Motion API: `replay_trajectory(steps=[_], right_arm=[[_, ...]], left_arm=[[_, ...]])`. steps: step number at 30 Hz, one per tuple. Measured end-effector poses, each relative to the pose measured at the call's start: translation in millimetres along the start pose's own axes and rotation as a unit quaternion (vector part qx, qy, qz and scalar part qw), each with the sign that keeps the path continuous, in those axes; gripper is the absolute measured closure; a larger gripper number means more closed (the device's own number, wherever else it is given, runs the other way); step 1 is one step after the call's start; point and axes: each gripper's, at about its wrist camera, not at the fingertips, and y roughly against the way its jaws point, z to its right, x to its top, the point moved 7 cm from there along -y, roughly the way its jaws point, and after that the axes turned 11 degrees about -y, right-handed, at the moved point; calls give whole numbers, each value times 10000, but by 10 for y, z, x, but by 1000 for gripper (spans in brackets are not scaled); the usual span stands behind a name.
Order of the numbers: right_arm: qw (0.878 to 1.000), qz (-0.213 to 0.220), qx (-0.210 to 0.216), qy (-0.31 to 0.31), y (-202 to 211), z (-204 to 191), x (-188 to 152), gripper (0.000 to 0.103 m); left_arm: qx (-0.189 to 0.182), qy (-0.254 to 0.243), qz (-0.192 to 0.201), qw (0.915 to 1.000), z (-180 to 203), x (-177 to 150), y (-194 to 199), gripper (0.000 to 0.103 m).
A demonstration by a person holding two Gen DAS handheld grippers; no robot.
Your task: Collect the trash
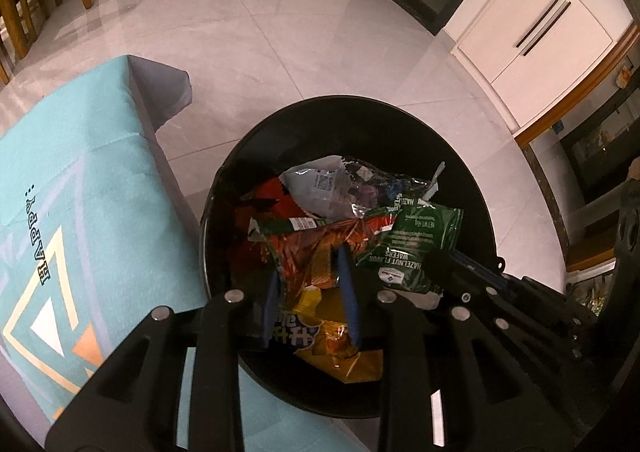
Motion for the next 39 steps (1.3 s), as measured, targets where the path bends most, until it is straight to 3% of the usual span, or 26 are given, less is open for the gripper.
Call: replay_trajectory(steps=[6, 10, 18, 21, 27, 30, 35, 39], right_arm=[[9999, -52, -20, -84, -8, 30, 7, 94], [9999, -54, -25, -91, -5, 53, 15, 93], [9999, 11, 2, -148, 61, 113, 28, 81], [9999, 52, 2, -152, 95, 113, 42, 77], [9991, 390, -14, -146, 363, 113, 62, 57], [9975, 703, -65, -98, 580, 92, 37, 38], [9897, 1418, -165, -128, 997, 96, 28, 12], [9860, 1633, -320, -17, 1164, 50, -85, 3]], left_arm=[[10, -18, 10, 10000, 40, 21, 14, 67], [15, -20, 10, 10000, 58, 19, 6, 53], [21, -33, 142, 9999, 56, 40, 97, 45], [32, -44, 258, 9997, 46, 58, 195, 38], [-6, -190, 675, 9975, 69, 25, 623, 15], [120, -216, 951, 9952, 33, -52, 925, 6], [640, -399, 1175, 9902, -49, -225, 1380, 3], [1089, -543, 1254, 9846, -72, -308, 1652, 3]])
